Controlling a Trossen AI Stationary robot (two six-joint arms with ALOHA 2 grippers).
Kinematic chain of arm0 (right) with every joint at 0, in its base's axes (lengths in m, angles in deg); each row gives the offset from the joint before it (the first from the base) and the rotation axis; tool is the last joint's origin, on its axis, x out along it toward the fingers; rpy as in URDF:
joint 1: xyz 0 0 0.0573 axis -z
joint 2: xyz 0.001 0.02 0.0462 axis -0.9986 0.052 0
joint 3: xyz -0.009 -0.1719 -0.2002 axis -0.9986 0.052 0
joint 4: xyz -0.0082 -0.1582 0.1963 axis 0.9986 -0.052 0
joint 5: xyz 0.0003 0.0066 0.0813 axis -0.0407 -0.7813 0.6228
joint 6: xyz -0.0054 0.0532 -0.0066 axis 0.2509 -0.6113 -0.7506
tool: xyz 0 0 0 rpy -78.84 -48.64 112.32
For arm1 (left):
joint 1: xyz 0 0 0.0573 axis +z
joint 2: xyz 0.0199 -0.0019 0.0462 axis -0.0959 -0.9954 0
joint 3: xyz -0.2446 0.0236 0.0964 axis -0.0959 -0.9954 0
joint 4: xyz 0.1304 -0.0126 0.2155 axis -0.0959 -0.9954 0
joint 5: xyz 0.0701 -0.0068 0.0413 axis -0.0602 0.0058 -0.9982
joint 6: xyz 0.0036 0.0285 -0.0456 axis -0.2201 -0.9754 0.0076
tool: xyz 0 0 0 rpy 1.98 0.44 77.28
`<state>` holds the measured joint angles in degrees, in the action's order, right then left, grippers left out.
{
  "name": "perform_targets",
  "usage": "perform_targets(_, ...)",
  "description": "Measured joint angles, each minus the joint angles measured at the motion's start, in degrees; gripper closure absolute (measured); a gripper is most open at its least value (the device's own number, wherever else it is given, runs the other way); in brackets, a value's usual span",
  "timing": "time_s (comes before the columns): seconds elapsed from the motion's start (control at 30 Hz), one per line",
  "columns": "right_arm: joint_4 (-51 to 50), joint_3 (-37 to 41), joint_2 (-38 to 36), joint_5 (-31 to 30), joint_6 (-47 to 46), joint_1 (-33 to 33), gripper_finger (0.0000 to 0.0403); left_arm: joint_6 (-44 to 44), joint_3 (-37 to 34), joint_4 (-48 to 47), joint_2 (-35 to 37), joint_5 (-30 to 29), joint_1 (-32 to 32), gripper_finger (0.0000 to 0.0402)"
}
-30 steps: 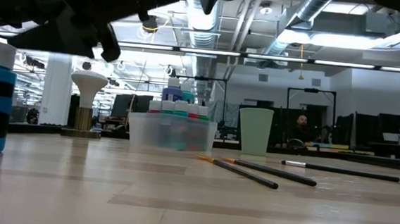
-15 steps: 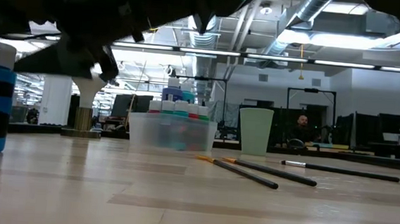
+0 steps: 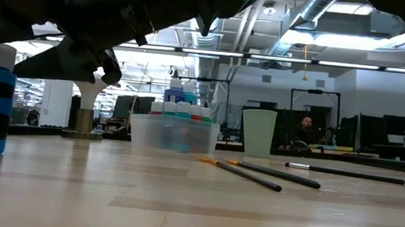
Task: Pick & Place Paint Supplies
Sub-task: Put the small blue paint bottle into the transparent bin
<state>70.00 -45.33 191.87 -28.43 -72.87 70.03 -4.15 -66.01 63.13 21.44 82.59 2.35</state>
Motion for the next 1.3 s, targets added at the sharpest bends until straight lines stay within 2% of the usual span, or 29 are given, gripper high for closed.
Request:
perform_targets(0.2, -1.0, 0.0, 0.2, 0.0, 0.0, 0.3, 0.0108, 0.0, 0.0, 0.1, 0.0, 0.0, 0.0, 0.0401)
perform_targets(0.37, -2.4, 0.0, 0.2, 0.0, 0.0, 0.7, 0.0138, 0.0, 0.0, 0.2, 0.0, 0.0, 0.0, 0.0401)
perform_targets(0.47, -4.6, 0.0, 0.2, 0.0, -0.4, 0.8, 0.0183, 0.0, 0.0, 0.3, 0.0, 0.0, 0.0, 0.0401)
perform_targets(0.63, -6.6, 0.0, 0.3, 0.0, -3.5, 0.8, 0.0282, 0.0, 0.0, 0.4, 0.0, 0.0, 0.0, 0.0401)
perform_targets(0.93, -8.8, 0.0, -0.9, 0.1, -6.8, 0.6, 0.0285, 0.0, 0.0, 0.5, 0.0, 0.0, 0.0, 0.0401)
perform_targets(1.13, -14.7, 0.1, -6.0, -0.5, -7.3, 0.3, 0.0285, 0.0, 0.0, 0.8, 0.0, 0.0, 0.0, 0.0401)
perform_targets(1.3, -18.4, 0.1, -10.5, -3.5, -7.1, -0.3, 0.0285, 0.0, 0.0, 0.9, 0.0, 0.0, 0.0, 0.0401)
